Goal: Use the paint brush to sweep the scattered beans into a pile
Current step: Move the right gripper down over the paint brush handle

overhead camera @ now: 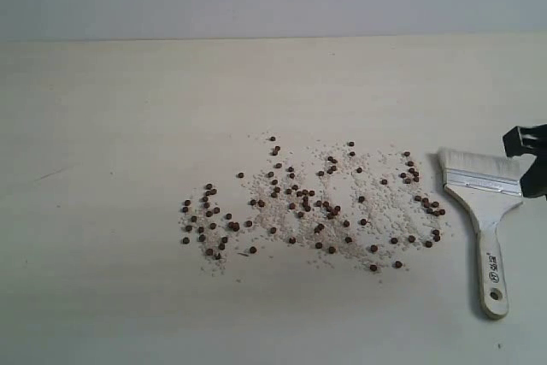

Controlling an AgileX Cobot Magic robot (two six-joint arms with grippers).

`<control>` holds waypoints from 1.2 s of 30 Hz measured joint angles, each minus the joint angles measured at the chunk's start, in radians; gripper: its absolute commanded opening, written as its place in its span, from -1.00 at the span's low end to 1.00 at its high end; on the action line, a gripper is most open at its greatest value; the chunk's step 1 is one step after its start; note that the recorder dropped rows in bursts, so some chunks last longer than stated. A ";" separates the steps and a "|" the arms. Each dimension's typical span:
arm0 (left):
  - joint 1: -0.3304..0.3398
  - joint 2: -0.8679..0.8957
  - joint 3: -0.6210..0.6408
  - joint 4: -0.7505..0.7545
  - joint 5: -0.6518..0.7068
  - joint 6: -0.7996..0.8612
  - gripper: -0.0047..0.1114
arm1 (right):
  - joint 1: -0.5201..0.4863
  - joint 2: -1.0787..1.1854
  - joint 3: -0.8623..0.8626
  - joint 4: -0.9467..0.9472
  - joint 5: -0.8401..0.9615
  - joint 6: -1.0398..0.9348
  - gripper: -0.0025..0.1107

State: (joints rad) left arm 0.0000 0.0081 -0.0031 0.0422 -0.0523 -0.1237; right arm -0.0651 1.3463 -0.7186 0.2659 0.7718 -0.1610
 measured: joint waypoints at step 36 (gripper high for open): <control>0.000 0.000 0.000 0.000 0.000 0.000 -0.92 | 0.000 0.045 0.003 0.179 -0.103 -0.113 -0.28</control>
State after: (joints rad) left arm 0.0000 0.0081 -0.0031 0.0422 -0.0523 -0.1237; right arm -0.0651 1.3914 -0.7154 0.4454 0.6688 -0.2735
